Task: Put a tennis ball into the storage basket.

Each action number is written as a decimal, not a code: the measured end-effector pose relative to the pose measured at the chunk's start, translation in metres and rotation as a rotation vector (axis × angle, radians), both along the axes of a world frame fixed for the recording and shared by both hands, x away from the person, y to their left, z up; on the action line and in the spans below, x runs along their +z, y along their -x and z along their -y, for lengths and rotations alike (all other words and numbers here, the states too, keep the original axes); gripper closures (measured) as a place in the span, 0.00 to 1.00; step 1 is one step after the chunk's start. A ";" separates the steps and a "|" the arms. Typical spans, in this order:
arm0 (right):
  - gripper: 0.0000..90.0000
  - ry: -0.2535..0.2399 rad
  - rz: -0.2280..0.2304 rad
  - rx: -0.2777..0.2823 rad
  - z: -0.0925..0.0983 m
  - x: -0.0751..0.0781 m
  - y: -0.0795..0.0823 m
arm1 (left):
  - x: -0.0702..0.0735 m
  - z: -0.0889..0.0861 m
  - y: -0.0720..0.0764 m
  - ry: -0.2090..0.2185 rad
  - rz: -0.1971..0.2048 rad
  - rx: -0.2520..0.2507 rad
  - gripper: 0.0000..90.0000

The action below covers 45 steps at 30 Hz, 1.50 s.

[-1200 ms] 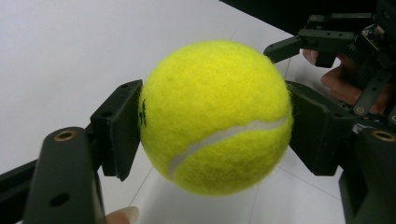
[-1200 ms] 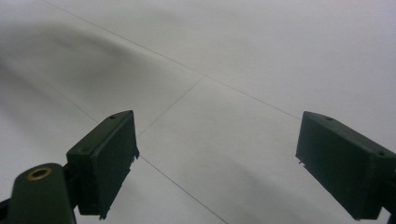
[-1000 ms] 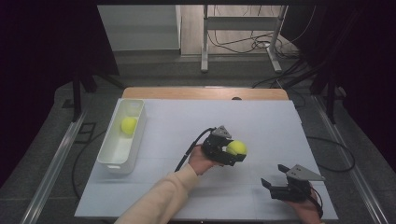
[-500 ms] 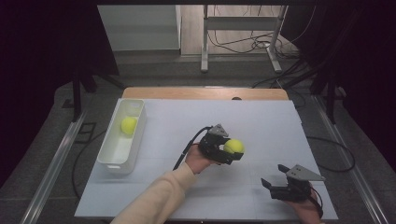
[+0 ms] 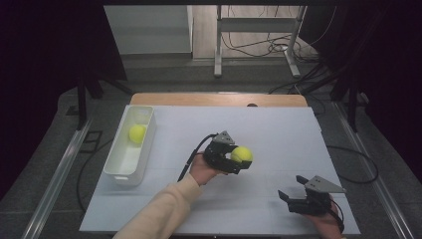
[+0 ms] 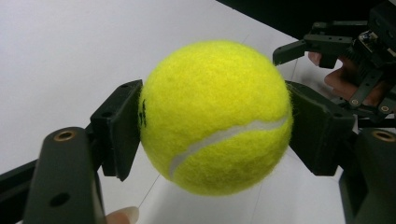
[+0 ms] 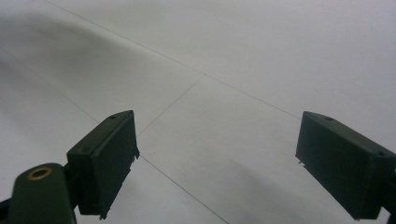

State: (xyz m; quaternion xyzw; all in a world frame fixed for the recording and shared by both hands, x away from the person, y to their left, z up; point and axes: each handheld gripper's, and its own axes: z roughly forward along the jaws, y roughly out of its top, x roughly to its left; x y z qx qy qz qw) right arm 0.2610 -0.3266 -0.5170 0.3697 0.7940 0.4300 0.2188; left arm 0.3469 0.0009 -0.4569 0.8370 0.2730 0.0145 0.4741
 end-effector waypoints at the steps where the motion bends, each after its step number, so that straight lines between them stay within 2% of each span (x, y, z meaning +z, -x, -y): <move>1: 0.15 0.000 0.000 0.000 0.000 0.000 0.000 | 0.000 -0.002 0.000 0.003 0.001 0.005 0.30; 45: 0.15 0.003 0.004 -0.001 -0.001 0.001 0.001 | 0.014 -0.057 0.013 0.048 0.030 0.095 0.30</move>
